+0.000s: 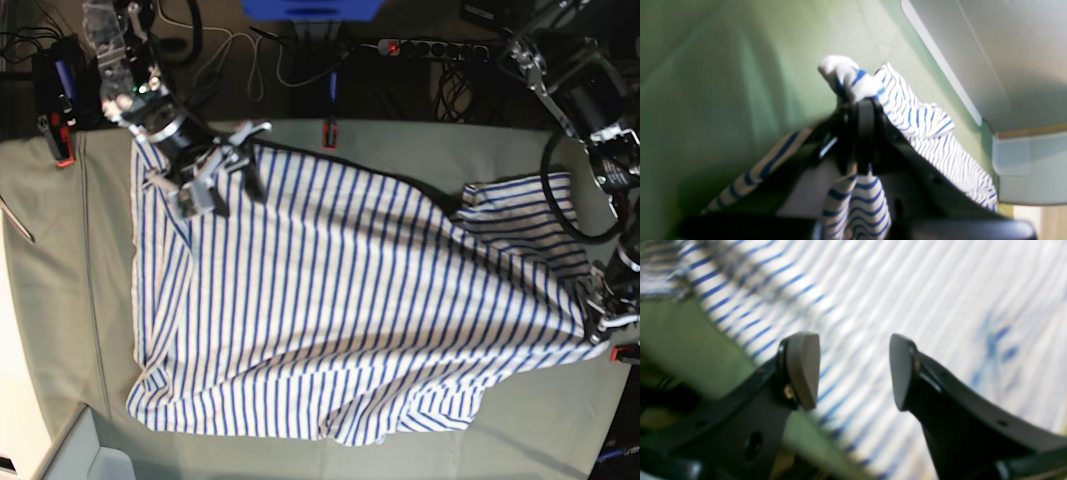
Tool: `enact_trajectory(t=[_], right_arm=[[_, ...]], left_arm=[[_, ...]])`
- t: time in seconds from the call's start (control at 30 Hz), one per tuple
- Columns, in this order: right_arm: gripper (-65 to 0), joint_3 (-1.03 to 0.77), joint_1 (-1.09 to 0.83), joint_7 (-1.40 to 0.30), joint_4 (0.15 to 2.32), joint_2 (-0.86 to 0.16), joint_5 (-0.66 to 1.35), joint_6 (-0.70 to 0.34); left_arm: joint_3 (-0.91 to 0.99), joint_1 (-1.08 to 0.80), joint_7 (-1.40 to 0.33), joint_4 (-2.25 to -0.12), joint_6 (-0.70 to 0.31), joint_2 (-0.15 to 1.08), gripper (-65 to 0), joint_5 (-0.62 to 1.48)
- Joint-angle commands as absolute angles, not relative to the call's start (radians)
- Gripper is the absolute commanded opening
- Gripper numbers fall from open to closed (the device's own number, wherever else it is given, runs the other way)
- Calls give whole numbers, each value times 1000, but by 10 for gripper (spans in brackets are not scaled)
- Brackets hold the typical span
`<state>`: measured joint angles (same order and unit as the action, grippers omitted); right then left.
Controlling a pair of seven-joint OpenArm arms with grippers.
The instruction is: Layout the t-shirt on the table in an organized manner, then fold the t-shirt properly
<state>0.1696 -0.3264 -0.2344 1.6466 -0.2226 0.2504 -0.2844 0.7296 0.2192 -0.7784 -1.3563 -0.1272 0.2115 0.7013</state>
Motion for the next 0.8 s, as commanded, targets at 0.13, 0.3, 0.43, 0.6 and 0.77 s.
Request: enact_trajectory(t=[0.13, 0.3, 0.43, 0.6, 0.77], right_arm=[[-300, 5, -220, -216, 1538, -226, 255, -286], [-221, -74, -71, -216, 1336, -226, 255, -286], [-218, -81, 39, -214, 1161, -232, 255, -286], [-218, -76, 107, -214, 1033, -226, 255, -291], [-269, -71, 88, -216, 1033, -185, 255, -292]], left_arm=[[731, 266, -750, -1376, -131, 232, -649, 713], [691, 278, -750, -1374, -131, 231, -649, 713], [685, 280, -748, -1374, -131, 228, -649, 713], [685, 303, -748, -1340, -131, 226, -649, 713], [685, 337, -748, -1267, -133, 229, -649, 713]])
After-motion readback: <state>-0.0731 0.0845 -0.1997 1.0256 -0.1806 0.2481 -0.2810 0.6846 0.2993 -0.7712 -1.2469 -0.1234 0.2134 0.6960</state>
